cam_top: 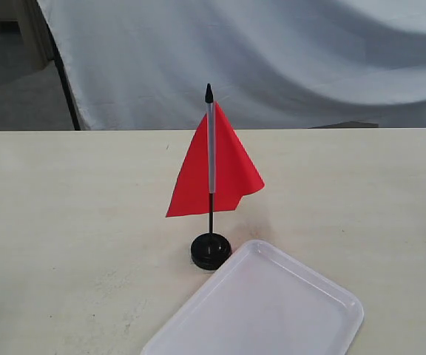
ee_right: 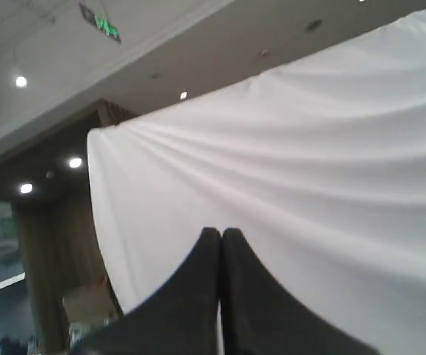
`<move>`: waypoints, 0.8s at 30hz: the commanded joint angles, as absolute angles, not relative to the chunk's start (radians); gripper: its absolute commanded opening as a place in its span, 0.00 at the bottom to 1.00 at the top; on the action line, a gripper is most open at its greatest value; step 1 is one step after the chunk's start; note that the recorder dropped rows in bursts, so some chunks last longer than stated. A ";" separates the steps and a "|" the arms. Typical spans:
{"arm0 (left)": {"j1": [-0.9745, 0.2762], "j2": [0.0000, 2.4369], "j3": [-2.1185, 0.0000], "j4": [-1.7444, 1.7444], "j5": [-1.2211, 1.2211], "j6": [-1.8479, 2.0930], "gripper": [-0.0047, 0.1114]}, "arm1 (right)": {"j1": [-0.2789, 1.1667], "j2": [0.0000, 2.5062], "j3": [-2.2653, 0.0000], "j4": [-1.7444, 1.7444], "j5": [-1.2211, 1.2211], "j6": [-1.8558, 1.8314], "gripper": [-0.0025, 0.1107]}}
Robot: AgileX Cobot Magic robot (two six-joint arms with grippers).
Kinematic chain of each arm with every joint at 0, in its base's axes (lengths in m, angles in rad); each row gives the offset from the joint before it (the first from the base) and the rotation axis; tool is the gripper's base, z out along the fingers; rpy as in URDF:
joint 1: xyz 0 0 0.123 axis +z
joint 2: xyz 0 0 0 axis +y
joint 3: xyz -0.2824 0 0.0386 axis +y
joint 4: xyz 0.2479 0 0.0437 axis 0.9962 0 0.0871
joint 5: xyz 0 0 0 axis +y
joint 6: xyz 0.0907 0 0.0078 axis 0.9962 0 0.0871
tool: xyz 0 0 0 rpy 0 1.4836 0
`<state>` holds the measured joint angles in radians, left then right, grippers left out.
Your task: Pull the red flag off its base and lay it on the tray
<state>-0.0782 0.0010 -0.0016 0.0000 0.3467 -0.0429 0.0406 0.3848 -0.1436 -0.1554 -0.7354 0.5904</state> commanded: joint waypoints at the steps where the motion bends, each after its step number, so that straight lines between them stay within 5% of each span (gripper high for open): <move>1: -0.085 0.000 0.000 0.000 0.343 -0.042 0.04 | 0.042 0.744 -0.184 -0.436 -0.908 0.613 0.02; 7: -0.085 0.000 0.000 0.000 0.343 -0.042 0.04 | 0.090 1.262 -0.221 -0.566 -1.068 0.548 0.02; 13: -0.085 0.000 0.000 0.000 0.343 -0.042 0.04 | 0.341 1.656 -0.357 -0.476 -1.064 0.310 0.02; 24: -0.085 0.000 0.000 0.000 0.343 -0.042 0.04 | 0.553 1.855 -0.489 -0.131 -1.064 0.124 0.02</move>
